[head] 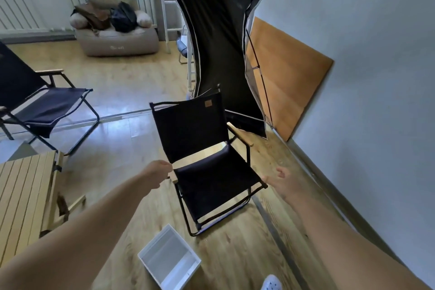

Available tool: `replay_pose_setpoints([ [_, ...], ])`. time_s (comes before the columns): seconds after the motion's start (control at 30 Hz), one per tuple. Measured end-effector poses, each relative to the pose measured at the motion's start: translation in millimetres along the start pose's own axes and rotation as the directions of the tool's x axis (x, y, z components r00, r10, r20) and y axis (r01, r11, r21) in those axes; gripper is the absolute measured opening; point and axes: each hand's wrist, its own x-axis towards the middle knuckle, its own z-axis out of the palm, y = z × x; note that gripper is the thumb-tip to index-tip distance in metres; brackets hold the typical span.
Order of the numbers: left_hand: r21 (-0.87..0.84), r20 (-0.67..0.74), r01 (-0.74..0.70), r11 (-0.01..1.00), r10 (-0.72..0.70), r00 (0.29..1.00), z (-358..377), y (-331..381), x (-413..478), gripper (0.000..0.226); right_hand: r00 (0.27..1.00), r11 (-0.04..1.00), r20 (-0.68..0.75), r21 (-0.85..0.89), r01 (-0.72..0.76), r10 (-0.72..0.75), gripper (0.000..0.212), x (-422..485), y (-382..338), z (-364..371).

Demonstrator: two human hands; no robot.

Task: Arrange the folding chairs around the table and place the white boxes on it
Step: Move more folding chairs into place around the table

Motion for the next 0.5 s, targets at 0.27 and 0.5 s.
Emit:
replay_pose_setpoints([
  [0.27,-0.048,-0.075,0.032,0.998,-0.036,0.996,67.7,64.9,56.2,0.012,0.989,0.994,0.128,-0.079,0.080,-0.070,0.076,123.9,-19.0,-49.0],
  [0.5,-0.105,-0.159,0.138,0.985,-0.154,0.975,126.5,111.9,91.7,0.026,0.957,0.980,0.261,-0.123,0.159,-0.123,0.074,227.3,-48.8,-87.9],
])
